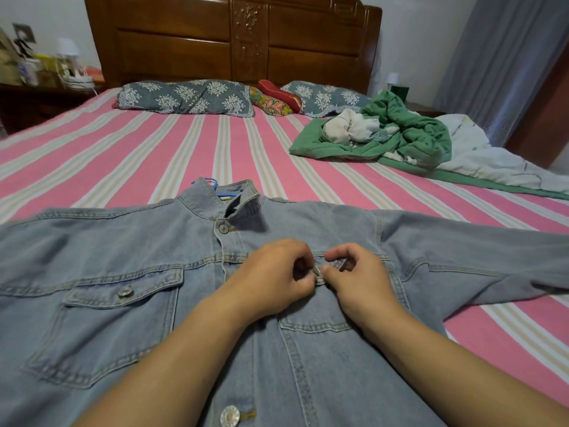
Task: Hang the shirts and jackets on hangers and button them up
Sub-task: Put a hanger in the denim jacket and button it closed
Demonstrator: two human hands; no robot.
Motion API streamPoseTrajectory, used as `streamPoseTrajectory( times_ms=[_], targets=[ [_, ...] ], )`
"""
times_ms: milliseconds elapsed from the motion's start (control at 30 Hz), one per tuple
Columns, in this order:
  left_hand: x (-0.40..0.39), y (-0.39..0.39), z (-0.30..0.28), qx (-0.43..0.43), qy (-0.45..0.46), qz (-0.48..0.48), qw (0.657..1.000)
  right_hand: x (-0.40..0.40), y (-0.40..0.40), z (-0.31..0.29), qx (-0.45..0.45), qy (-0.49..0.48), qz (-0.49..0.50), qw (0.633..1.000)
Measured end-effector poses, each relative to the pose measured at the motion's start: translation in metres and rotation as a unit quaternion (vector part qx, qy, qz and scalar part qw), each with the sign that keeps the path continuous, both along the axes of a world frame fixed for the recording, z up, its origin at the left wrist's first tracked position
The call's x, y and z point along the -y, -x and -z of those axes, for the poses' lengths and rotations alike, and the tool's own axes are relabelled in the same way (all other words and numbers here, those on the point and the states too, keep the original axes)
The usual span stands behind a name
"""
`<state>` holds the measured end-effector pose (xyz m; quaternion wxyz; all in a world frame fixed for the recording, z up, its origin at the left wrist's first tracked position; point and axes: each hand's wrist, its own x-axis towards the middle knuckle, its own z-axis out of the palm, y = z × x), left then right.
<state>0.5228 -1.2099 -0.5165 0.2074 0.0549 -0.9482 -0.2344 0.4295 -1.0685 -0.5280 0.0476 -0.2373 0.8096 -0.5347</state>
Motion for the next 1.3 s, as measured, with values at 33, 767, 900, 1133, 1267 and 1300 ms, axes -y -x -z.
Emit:
streamPoseTrajectory(
  times_ms=[33, 767, 900, 1133, 1267, 1300],
  targets=[
    [-0.001, 0.001, 0.002, 0.009, 0.004, -0.003, 1.0, 0.0, 0.0, 0.0, 0.01, 0.006, -0.01, 1.0],
    [0.001, 0.0, 0.01, 0.005, 0.066, 0.051, 0.997, 0.0, -0.014, -0.016, -0.13, -0.241, -0.017, 0.962],
    [-0.012, 0.01, 0.016, 0.045, 0.101, -0.024, 0.994, -0.023, 0.012, -0.06, 0.074, -0.188, -0.063, 0.977],
    [-0.025, 0.009, 0.024, 0.037, 0.191, -0.062, 0.979, -0.181, 0.116, -0.061, 0.192, 0.051, 0.266, 0.943],
    [-0.035, 0.008, 0.022, 0.038, 0.264, -0.08, 0.96, -0.246, 0.141, -0.07, 0.31, 0.316, 0.264, 0.857],
    [-0.038, 0.007, 0.022, 0.037, 0.277, -0.094, 0.956, -0.253, 0.153, -0.069, 0.323, 0.343, 0.275, 0.838]
  ],
)
